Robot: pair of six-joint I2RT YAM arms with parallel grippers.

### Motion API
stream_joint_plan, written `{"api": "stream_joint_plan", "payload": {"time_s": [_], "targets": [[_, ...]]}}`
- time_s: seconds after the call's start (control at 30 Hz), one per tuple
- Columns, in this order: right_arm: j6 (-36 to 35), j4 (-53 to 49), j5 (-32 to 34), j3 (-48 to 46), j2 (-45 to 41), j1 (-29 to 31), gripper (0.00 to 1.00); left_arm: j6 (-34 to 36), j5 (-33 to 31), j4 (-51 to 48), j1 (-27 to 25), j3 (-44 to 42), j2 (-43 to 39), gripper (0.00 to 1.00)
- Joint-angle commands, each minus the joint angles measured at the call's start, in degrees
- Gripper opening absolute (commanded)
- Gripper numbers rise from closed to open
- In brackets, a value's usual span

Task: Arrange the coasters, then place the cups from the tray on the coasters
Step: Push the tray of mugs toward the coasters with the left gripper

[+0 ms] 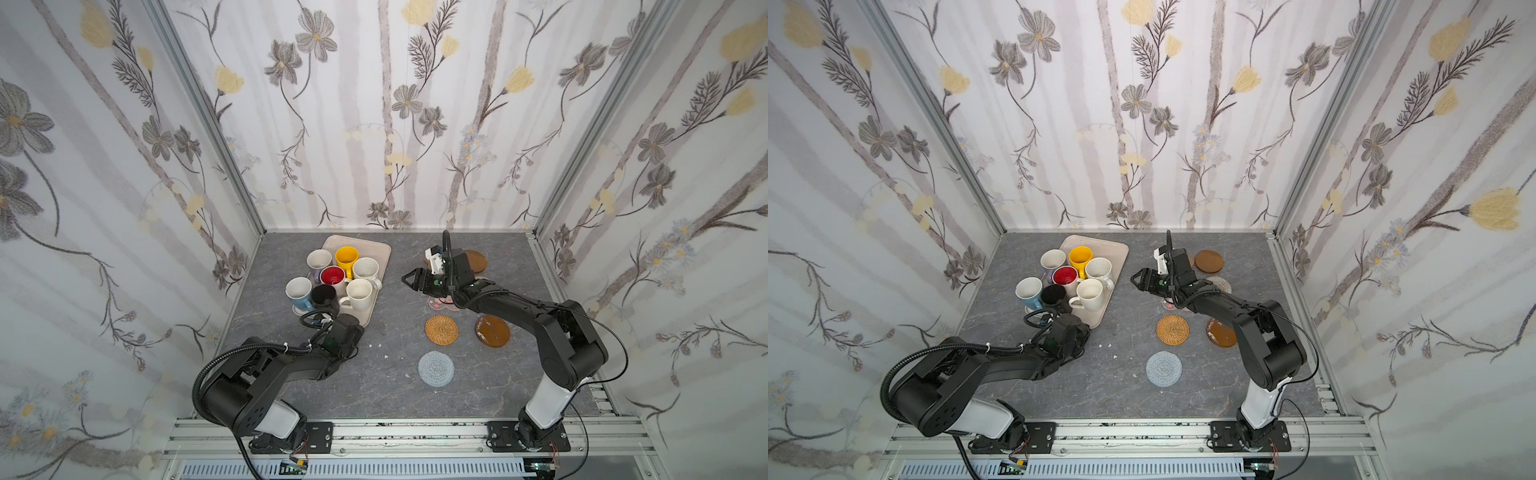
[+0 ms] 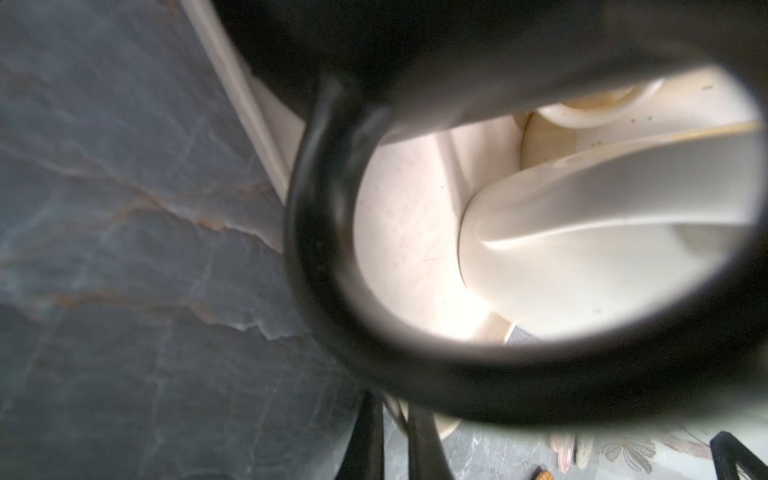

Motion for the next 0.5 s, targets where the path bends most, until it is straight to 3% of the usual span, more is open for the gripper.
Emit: {"api": "stream_joint_plan", "payload": {"time_s": [0.0, 0.47], "targets": [[-0.58, 2.19, 1.06, -0.92, -0.96, -0.27, 0.71, 1.32, 2.84, 0.07, -3.18, -0.09, 0.35, 0.00], [-1.84, 1.77, 2.12, -4.04, -2.76, -2.19, 0.70, -3.09, -1.07, 0.07, -12.80, 2.29, 3.27, 0.00]]}}
